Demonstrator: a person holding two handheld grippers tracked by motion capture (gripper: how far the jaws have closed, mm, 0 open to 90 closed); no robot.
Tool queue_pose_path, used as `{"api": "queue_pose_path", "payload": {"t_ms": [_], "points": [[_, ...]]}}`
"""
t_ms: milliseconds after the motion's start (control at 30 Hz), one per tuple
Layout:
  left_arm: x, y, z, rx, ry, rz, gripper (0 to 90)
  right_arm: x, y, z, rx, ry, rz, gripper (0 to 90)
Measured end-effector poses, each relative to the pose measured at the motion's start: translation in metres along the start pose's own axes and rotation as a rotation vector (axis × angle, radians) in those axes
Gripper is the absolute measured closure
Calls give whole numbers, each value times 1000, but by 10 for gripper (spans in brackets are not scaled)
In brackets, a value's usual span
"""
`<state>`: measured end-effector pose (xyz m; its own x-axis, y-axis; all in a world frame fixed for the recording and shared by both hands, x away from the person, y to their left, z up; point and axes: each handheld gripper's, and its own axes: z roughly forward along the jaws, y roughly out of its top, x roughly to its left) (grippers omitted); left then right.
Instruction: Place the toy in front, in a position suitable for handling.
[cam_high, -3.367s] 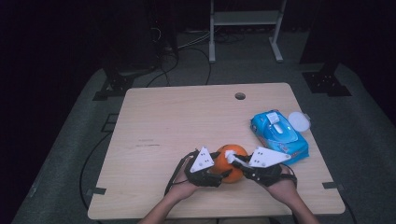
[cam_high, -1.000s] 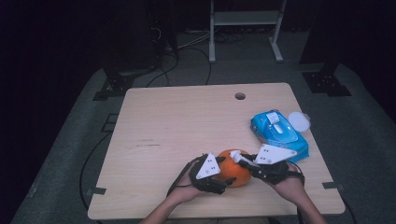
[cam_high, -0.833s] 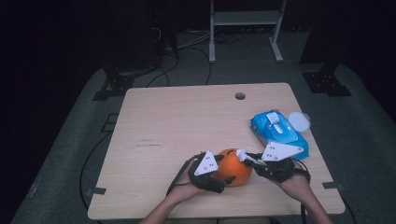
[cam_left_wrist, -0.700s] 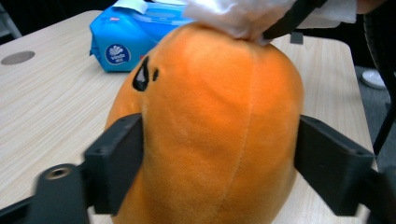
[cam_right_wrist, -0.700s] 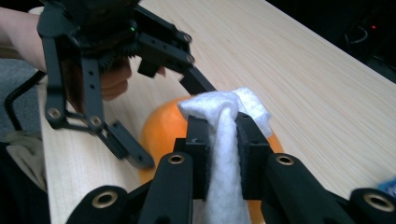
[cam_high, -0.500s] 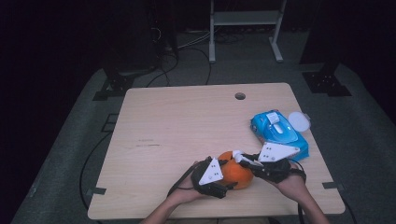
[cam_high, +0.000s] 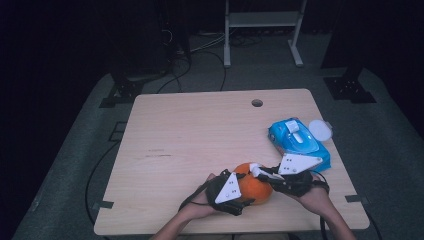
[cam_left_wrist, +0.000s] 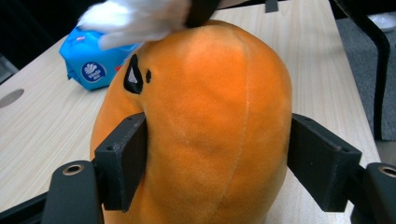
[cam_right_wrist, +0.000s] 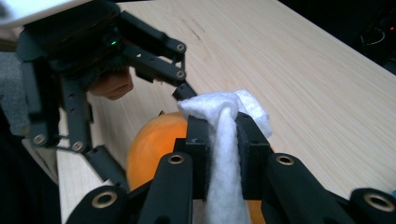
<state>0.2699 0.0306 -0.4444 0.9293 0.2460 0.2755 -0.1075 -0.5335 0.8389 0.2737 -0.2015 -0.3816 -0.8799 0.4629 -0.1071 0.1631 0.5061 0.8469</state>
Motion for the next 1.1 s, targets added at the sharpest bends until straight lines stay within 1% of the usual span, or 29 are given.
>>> {"api": "queue_pose_path", "payload": {"t_ms": [100,167,200,233,267,300,333,367,400,433,467,500,533,600,667,733,800,900,967,1000,1033,1067,1100], "points": [[3,-1,-1,-7,2,-22,257,-7,-5,-1,2,-18,20,771],[8,-3,-3,-17,-5,-55,259,-14,-10,-4,9,-41,41,771],[11,-5,-4,-25,-5,-79,260,-18,-14,-5,13,-48,54,771],[14,-7,-4,-38,-5,-113,260,-21,-17,-6,19,-55,64,771],[14,-7,-4,-38,-5,-113,260,-21,-17,-6,19,-55,64,771],[18,-9,-6,-46,-3,-143,260,-24,-23,-7,28,-53,83,771],[23,-11,-7,-53,-1,-186,260,-24,-23,-7,29,-49,83,771],[26,-12,-8,-59,0,-212,260,-23,-23,-7,30,-45,84,771],[28,-13,-8,-62,2,-236,260,-21,-21,-7,22,-39,78,771],[28,-13,-8,-62,2,-236,260,-19,-19,-6,17,-30,71,770],[31,-14,-8,-59,9,-271,260,-15,-15,-5,10,-20,56,770],[31,-15,-9,-57,10,-275,259,-12,-13,-5,6,-12,52,770],[31,-15,-9,-56,11,-275,259,-9,-10,-3,-2,-2,34,770],[31,-15,-10,-55,10,-277,259,-6,-8,-3,-4,-3,27,770],[31,-15,-10,-57,9,-279,259,-8,-9,-3,-8,-4,35,771],[33,-15,-11,-59,13,-285,259,-14,-13,-4,-7,-18,53,771],[36,-16,-12,-65,17,-307,260,-19,-19,-4,12,-40,69,771],[40,-18,-11,-75,20,-355,259,-20,-22,-4,19,-38,76,771],[42,-19,-11,-78,32,-387,260,-15,-19,-2,14,-31,60,771],[43,-19,-11,-84,36,-410,260,-11,-16,-1,12,-22,55,771],[43,-19,-10,-86,41,-424,260,-8,-13,0,7,-12,44,771],[43,-19,-10,-87,43,-437,260,-4,-10,2,2,-5,31,771],[43,-19,-10,-87,45,-436,259,-1,-7,4,1,5,23,771]]}}
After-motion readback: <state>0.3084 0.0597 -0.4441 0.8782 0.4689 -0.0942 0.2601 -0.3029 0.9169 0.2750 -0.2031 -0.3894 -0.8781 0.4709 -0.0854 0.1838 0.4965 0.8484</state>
